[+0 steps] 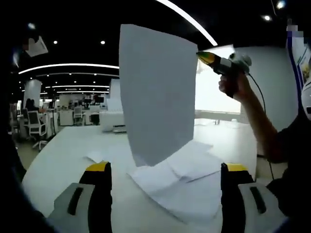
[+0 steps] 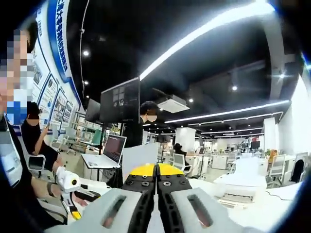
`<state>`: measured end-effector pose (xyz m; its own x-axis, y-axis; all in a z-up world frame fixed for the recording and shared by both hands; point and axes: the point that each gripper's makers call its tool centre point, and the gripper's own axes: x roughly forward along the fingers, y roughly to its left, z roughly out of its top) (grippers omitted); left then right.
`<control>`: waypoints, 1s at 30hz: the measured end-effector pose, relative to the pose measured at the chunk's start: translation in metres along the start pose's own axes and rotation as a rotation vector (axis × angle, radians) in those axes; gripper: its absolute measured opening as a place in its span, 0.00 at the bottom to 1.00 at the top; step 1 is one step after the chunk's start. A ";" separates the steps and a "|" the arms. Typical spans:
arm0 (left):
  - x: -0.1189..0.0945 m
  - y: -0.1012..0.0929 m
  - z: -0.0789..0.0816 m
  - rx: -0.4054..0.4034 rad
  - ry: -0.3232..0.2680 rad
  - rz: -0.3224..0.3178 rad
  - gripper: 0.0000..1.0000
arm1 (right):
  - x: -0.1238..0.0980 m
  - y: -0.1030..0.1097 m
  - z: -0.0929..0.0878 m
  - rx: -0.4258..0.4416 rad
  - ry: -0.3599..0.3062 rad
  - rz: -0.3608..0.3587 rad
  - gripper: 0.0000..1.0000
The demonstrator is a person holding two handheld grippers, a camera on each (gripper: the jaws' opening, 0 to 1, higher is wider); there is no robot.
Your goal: Organize the stack of printing papers by aligning and flattening the scattered papers on the table
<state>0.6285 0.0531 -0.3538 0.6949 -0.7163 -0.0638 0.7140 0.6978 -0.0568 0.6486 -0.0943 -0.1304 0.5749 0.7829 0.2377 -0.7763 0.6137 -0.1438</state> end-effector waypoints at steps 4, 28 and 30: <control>0.001 0.002 0.011 -0.006 -0.044 0.002 0.94 | -0.003 0.005 0.000 0.004 -0.004 0.004 0.00; -0.002 0.013 0.050 0.016 -0.161 -0.020 0.93 | -0.013 0.032 0.005 0.040 -0.030 0.064 0.00; 0.000 0.018 0.053 0.054 -0.183 -0.009 0.93 | -0.012 0.033 0.005 0.048 -0.031 0.072 0.00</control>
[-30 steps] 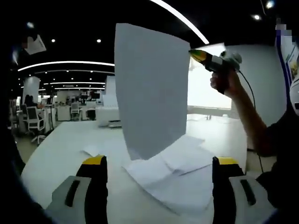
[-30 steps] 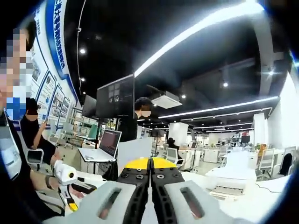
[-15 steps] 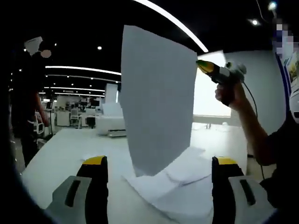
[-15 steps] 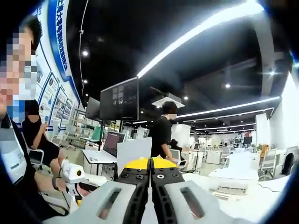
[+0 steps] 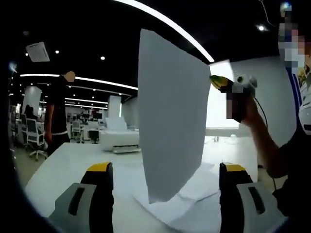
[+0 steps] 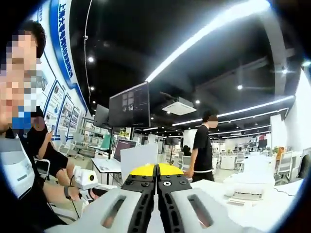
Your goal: Organize the stack of printing papers by aligning and flattening the scattered papers on the table
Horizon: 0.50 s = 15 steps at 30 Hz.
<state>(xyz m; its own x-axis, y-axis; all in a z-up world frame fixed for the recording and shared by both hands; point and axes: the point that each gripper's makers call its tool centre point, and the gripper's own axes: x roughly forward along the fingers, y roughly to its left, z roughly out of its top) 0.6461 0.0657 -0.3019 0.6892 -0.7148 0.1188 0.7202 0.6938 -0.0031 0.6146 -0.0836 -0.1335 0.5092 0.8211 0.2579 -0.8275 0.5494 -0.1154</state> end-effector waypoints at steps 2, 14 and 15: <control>0.002 0.004 0.002 0.026 -0.021 0.000 0.93 | 0.002 0.002 -0.001 0.012 0.001 0.012 0.00; 0.011 0.001 -0.002 0.012 -0.043 -0.093 0.87 | 0.010 0.008 -0.012 0.081 0.017 0.072 0.00; 0.012 0.000 -0.002 0.004 -0.054 -0.102 0.87 | 0.010 0.009 -0.013 0.086 0.015 0.075 0.00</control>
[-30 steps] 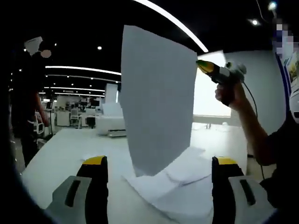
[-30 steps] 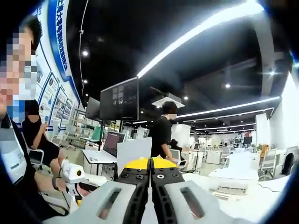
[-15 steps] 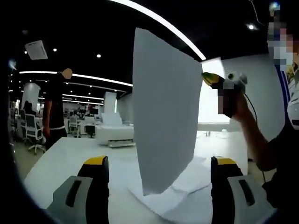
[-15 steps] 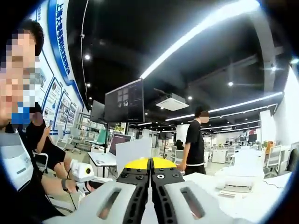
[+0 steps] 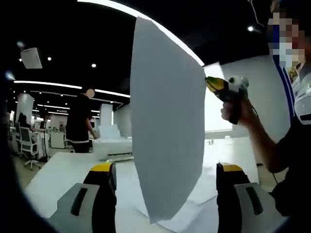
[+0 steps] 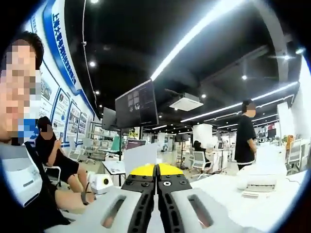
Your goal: Organize the stack of printing papers by aligning and flattening the scattered papers on the table
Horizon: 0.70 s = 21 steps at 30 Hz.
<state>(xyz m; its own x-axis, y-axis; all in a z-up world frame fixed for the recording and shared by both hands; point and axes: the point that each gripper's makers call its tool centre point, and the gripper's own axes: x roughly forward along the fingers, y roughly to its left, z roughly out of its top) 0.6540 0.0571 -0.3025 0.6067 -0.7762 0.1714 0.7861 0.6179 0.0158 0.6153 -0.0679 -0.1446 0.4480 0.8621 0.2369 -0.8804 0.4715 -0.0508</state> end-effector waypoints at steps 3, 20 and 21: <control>0.002 -0.004 0.000 -0.016 -0.020 -0.030 0.83 | 0.002 0.002 -0.003 0.019 -0.002 0.013 0.00; 0.003 -0.027 0.001 -0.001 -0.011 -0.130 0.53 | 0.002 0.005 -0.022 0.083 0.019 0.030 0.00; 0.003 -0.028 0.000 0.003 -0.008 -0.133 0.51 | 0.002 0.005 -0.022 0.087 0.020 0.032 0.00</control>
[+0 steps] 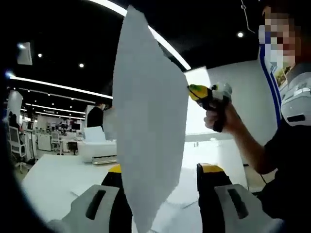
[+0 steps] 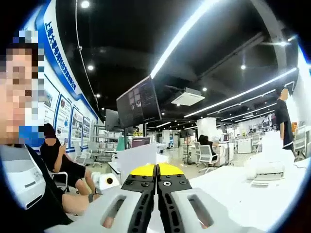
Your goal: Organize the stack of printing papers by aligning and flattening the scattered papers on the table
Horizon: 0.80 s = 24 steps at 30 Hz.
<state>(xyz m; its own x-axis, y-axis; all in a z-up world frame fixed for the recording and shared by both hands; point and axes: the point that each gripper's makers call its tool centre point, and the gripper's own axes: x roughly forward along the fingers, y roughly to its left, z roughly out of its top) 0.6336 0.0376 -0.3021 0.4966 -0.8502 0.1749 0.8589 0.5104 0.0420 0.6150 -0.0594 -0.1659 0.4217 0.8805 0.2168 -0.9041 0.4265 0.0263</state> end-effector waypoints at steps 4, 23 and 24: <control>0.001 -0.002 -0.003 -0.002 0.012 -0.010 0.43 | -0.001 0.003 -0.002 0.015 0.004 0.009 0.00; -0.004 -0.003 0.012 0.013 -0.013 -0.009 0.33 | -0.007 0.000 -0.027 0.139 -0.001 0.025 0.00; -0.005 -0.003 0.010 0.014 -0.010 -0.010 0.33 | -0.007 0.001 -0.028 0.143 -0.002 0.026 0.00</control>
<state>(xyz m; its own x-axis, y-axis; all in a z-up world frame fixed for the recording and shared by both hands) 0.6273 0.0412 -0.2927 0.4863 -0.8541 0.1846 0.8622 0.5033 0.0573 0.6132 -0.0599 -0.1947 0.3982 0.8903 0.2210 -0.9153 0.3696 0.1599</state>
